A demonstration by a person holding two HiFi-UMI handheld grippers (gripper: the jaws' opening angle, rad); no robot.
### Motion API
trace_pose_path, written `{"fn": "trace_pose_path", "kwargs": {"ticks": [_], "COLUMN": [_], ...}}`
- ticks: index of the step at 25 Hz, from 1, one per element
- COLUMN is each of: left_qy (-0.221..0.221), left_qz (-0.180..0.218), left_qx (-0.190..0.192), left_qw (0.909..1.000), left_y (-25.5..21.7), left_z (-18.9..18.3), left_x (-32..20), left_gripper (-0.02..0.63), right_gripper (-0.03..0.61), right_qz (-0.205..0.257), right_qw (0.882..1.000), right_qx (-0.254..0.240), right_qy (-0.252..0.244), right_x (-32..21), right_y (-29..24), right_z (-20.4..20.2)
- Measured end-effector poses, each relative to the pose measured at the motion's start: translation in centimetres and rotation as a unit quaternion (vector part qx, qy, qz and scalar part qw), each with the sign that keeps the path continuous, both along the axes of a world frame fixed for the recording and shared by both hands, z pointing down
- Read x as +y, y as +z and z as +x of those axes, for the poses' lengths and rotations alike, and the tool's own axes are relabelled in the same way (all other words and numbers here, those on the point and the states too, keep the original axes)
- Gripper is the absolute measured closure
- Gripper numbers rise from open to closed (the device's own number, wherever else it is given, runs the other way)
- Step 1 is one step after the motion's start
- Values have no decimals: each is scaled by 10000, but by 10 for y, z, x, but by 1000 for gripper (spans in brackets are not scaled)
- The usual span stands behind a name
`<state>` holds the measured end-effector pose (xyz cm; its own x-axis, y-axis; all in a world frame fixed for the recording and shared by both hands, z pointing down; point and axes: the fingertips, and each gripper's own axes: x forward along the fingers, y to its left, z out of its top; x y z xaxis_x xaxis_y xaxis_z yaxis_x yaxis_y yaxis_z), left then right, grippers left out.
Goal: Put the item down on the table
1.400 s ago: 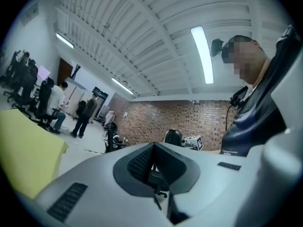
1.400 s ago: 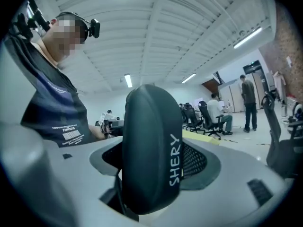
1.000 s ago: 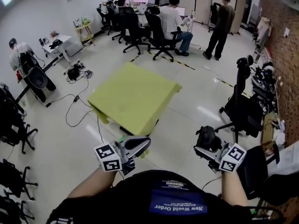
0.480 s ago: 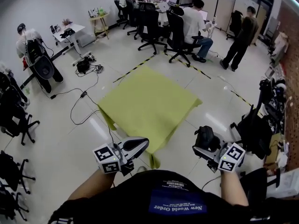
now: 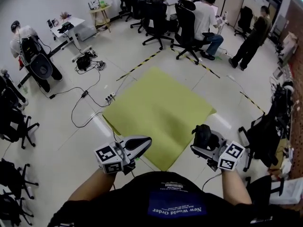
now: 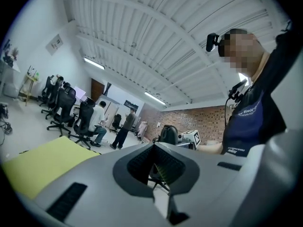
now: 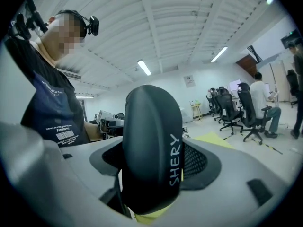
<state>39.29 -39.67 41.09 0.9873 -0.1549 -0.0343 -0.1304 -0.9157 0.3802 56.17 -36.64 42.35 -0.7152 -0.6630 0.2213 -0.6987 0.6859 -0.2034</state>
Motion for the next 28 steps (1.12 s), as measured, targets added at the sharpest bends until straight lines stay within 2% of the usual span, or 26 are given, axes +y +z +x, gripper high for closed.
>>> {"fn": "trace_pose_path", "kwargs": {"ticks": [8, 12, 15, 20, 23, 28], "left_qy": [-712, -1171, -1365, -1471, -1348, -1211], "left_qz": [-66, -152, -210, -191, -173, -73], "left_qx": [-191, -237, -257, -229, -165, 4], "left_qw": [9973, 9927, 9901, 9887, 9906, 9926], "left_y": [0, -13, -13, 1, -1, -5], "left_z": [47, 39, 30, 22, 19, 21], "left_x": [-64, -81, -96, -119, -130, -137], "left_gripper": [620, 620, 620, 620, 620, 620], "right_gripper": [259, 259, 259, 259, 259, 259], "right_qz": [-54, 29, 20, 59, 25, 98], "right_qw": [9968, 9921, 9901, 9903, 9915, 9912], "right_qx": [-82, -73, -2, -49, -71, 302], "right_qy": [-798, -1252, -1400, -1387, -1301, -1288], "right_x": [-91, -134, -168, -187, -188, -189], "right_y": [4, -7, -7, 4, 4, 2], "right_z": [40, 36, 25, 17, 11, 12]}}
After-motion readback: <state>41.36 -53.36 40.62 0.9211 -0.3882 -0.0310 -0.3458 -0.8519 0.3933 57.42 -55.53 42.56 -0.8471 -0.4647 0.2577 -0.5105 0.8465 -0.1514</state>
